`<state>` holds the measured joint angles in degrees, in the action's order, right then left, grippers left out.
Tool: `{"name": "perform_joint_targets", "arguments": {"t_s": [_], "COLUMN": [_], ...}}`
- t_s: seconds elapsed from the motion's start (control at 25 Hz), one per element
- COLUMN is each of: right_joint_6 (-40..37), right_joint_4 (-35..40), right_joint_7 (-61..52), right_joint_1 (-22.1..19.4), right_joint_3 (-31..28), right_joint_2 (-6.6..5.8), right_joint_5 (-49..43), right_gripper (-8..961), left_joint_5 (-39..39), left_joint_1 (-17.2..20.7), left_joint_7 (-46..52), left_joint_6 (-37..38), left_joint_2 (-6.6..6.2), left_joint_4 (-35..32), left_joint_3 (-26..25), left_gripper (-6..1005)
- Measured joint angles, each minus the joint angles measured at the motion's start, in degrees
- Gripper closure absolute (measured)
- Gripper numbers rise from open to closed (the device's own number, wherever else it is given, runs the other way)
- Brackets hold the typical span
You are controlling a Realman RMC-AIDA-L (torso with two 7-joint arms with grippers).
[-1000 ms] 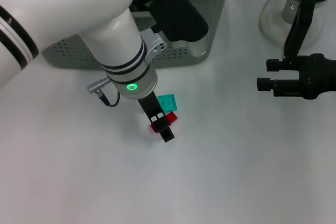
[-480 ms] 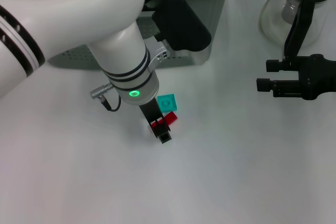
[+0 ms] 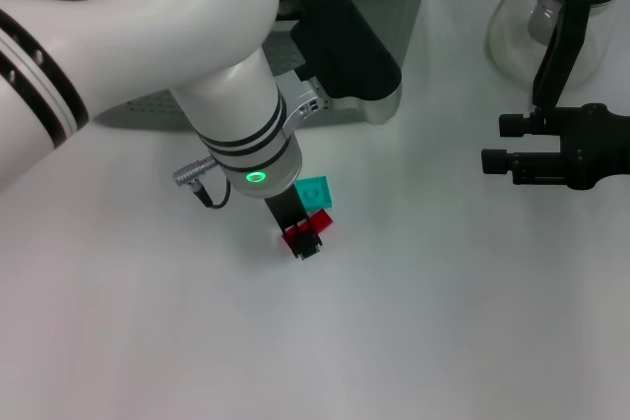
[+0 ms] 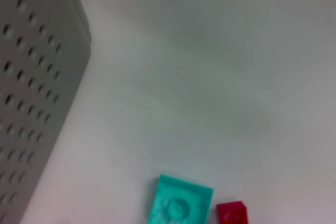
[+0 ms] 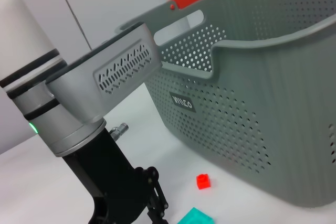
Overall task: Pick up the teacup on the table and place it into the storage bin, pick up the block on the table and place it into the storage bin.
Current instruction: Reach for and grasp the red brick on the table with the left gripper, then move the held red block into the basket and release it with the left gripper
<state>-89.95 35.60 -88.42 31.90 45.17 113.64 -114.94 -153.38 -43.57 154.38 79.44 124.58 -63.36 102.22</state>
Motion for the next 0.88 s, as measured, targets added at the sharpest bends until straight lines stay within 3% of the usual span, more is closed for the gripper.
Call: {"name": "perform_joint_targets", "arguments": {"t_s": [0.24,0.44,0.6,0.76,0.84,0.88], "right_joint_6": [-0.09,-0.18,-0.25,-0.31,-0.33,-0.40], "right_joint_4": [0.00,0.00,0.00,0.00,0.00,0.00], "right_joint_7": [0.00,0.00,0.00,-0.01,-0.05,-0.04], "right_joint_1": [-0.03,-0.11,-0.23,-0.30,-0.30,-0.29], "right_joint_3": [0.00,0.00,0.00,0.00,0.00,0.01], "right_joint_2": [0.00,0.00,0.00,-0.04,-0.05,-0.06], "right_joint_5": [0.09,0.13,0.07,0.08,0.03,-0.02], "right_gripper": [209,209,209,209,209,209], "left_joint_5": [-1.22,-1.58,-2.62,-0.13,4.77,9.57], "left_joint_1": [-0.12,0.23,2.02,5.32,6.36,6.16], "left_joint_7": [0.60,0.74,0.74,-2.26,-4.36,-5.84], "left_joint_6": [0.09,1.29,6.76,19.87,26.13,30.53], "left_joint_2": [0.01,-0.03,-0.19,-0.13,-0.10,-0.33], "left_joint_4": [-0.13,-1.80,-8.84,-22.65,-30.33,-36.51], "left_joint_3": [1.44,1.49,-0.20,-7.99,-15.31,-23.82], "left_gripper": [689,816,815,814,814,813]}}
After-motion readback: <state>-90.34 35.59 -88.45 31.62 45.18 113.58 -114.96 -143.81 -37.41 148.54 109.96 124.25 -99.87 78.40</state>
